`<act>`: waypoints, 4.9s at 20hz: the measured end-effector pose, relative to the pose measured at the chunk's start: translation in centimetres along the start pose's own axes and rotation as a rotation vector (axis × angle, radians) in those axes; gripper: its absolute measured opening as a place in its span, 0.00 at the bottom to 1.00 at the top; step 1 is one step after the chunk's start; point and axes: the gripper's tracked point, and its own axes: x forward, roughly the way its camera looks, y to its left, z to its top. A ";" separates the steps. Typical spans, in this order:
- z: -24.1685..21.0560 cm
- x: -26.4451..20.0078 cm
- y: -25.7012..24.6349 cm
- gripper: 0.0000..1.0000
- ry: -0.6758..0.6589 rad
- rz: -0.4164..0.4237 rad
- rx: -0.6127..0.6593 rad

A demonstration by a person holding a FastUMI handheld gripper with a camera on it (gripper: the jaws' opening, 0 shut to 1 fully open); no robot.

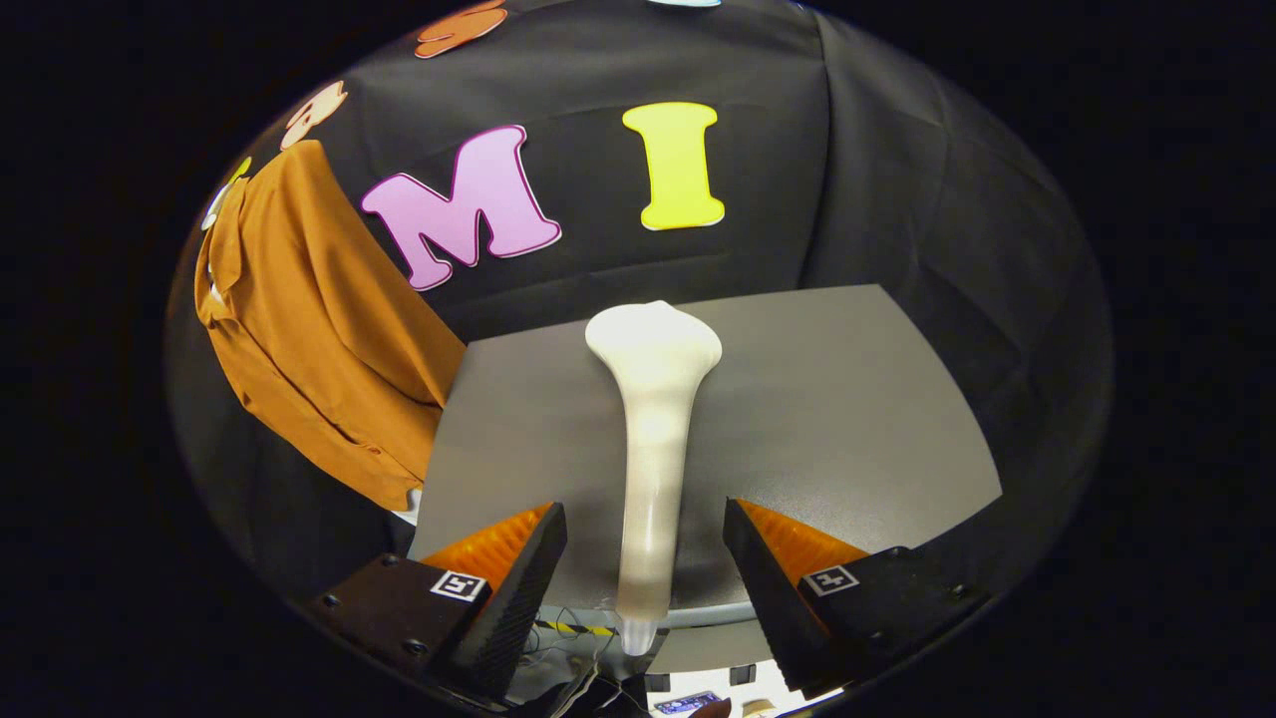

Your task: Iron the clothes twice with a garment steamer, once on the left side and once on the right side.

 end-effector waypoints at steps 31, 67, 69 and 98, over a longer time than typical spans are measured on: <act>1.6 -13.8 12.7 0.24 -0.468 0.151 0.063; 0.0 1.1 32.3 0.24 -0.534 0.051 -0.131; -1.4 2.5 32.1 0.24 -0.518 0.047 -0.132; -18.8 16.3 29.4 0.24 -0.449 -0.053 -0.030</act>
